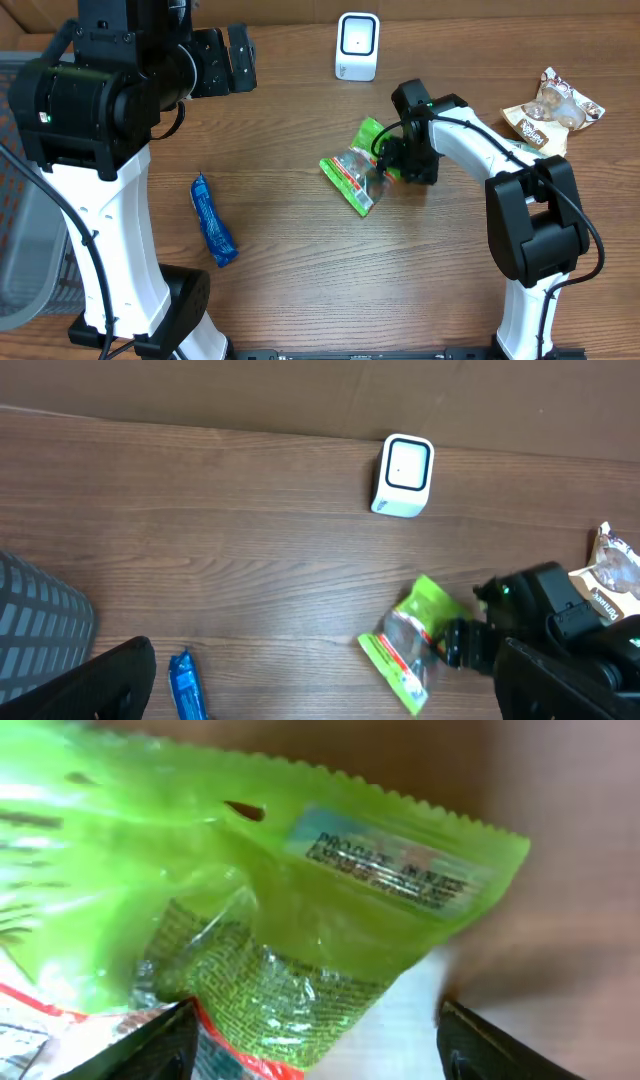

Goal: Scan the item barcode

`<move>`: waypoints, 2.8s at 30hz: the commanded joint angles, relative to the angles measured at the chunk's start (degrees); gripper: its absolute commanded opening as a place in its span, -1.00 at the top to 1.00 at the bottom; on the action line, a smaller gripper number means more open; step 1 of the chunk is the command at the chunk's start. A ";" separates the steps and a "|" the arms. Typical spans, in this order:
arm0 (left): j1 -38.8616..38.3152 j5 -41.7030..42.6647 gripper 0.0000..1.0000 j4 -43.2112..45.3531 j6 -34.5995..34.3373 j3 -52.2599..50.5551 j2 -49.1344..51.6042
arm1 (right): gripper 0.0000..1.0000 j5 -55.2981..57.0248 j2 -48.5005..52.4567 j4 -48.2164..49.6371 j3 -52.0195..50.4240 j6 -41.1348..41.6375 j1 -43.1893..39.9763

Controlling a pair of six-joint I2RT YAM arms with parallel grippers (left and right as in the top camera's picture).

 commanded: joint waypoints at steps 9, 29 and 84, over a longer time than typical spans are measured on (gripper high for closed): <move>-0.11 -0.31 -1.00 0.09 -0.11 0.07 -0.13 | -0.55 4.07 1.66 14.01 0.57 -20.33 -1.40; -0.11 -0.31 -0.99 0.09 -0.11 0.07 -0.13 | -0.49 -10.01 1.05 10.80 0.72 0.92 -1.57; -0.11 -0.31 -0.99 0.09 -0.11 0.07 -0.13 | 0.63 -9.29 -20.65 20.57 -6.97 5.03 -2.82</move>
